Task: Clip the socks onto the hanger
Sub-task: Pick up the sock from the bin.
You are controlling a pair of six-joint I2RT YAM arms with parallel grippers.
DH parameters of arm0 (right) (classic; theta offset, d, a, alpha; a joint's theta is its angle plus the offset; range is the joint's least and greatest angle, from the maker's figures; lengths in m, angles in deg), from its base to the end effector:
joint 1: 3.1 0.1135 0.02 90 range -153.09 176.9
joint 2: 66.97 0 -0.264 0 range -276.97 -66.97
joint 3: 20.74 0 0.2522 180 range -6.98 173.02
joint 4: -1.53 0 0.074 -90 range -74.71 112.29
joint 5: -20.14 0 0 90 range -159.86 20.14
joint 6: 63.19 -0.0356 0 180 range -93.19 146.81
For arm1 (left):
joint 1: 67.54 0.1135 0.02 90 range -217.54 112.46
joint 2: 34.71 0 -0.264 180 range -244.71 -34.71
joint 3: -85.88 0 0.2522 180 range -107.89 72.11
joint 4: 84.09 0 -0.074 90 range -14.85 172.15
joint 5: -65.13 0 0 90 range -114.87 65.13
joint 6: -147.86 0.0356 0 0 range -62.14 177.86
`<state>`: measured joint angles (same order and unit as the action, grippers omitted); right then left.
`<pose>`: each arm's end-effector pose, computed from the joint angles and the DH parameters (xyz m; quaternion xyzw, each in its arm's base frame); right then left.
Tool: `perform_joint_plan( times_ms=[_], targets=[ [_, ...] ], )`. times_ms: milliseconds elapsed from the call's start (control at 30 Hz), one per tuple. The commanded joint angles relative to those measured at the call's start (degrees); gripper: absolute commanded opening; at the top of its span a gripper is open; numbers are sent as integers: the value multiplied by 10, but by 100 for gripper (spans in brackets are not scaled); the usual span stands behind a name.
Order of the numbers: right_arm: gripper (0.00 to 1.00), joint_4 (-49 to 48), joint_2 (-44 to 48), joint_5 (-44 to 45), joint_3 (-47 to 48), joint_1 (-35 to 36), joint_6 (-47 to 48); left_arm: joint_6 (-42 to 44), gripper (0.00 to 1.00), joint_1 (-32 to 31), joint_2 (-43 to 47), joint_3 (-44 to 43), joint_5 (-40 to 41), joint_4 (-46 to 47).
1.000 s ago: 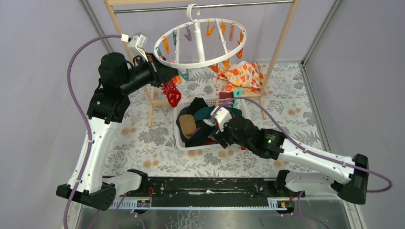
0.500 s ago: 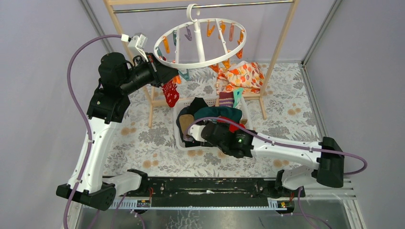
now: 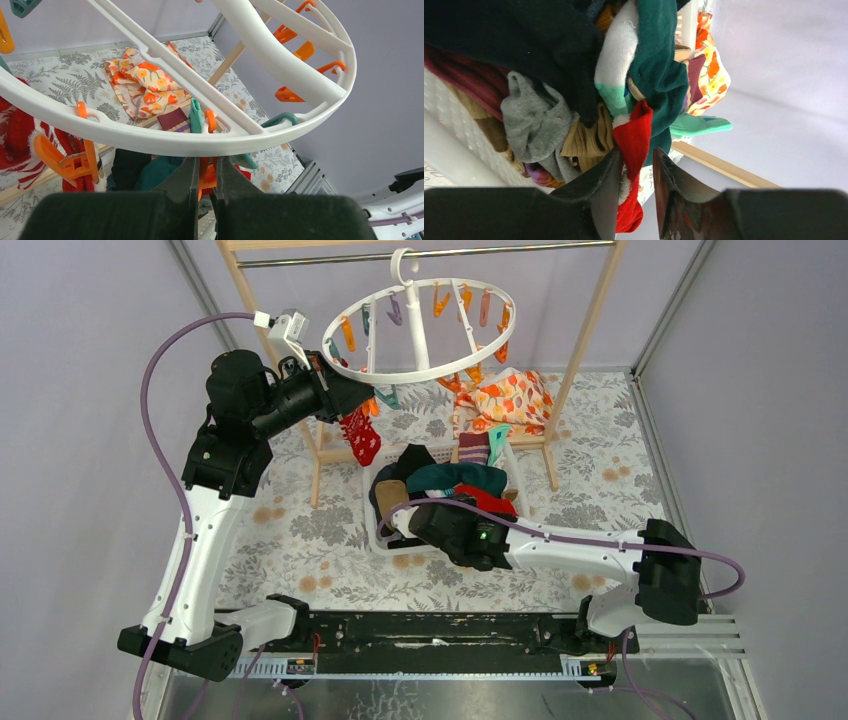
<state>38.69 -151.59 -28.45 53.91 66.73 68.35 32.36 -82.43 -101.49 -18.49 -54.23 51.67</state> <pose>0.1297 0.2849 0.2589 -0.6463 0.5976 -0.2356 0.4119 0.2082 -0.0734 0.4978 0.1010 0.7350 -0.3997 0.5383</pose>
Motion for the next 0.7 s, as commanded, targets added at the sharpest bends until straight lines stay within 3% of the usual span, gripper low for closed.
perform_joint_plan(
  times_ms=[0, 100, 233, 300, 367, 500, 667],
  targets=[
    [34, -29, -16, 49, 1, 4, 30, 10, 0, 2, 9, -8, -16, 1],
    [33, -35, -24, 55, -3, 4, 30, 12, 0, 1, 12, -8, -16, 1],
    [23, -45, -29, 57, 2, -5, 28, 15, 0, 2, 14, -9, -15, 0],
    [15, -48, -32, 61, 6, -13, 24, 16, 0, 2, 14, -10, -14, -1],
    [0, -57, -28, 69, 11, -18, 23, 16, 0, 2, 15, -9, -14, -1],
    [0, -104, 11, 71, 30, -22, -8, 15, 0, 3, 14, -10, -14, -1],
    [0, -166, 127, -26, 53, -22, -136, 13, 0, 2, 12, -13, -16, -1]
  ],
)
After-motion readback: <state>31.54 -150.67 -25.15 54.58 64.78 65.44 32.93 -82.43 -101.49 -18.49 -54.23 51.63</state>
